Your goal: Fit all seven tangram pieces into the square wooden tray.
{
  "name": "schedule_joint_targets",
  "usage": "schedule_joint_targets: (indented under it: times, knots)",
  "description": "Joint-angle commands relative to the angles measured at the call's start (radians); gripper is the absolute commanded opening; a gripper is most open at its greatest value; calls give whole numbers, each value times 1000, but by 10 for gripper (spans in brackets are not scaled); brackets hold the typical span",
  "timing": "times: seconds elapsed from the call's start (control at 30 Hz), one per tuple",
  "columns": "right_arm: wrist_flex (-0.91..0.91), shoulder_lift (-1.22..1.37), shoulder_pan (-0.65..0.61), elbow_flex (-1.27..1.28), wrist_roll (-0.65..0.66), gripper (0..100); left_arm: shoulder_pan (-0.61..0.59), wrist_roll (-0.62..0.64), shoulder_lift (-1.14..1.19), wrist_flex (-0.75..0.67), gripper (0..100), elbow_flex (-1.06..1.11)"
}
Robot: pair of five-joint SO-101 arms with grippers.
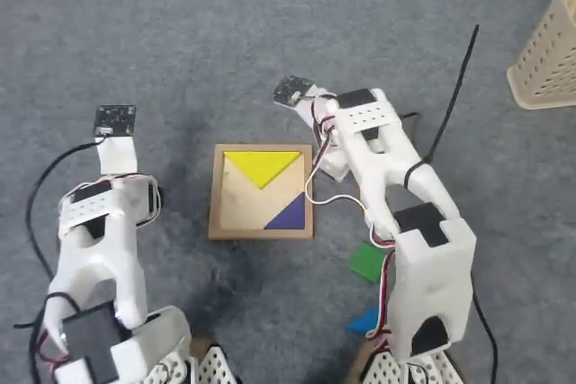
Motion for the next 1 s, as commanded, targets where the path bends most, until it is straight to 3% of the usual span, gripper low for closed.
schedule_joint_targets:
  times: [0.0,0.7,0.97]
  knots:
    - [-28,-7,4,-92,74,246,2,3,-5,-15,177,-18]
    - [-117,145,51,-127,163,246,2,3,-5,-15,177,-18]
    - [114,68,51,-126,157,242,2,3,-5,-15,177,-18]
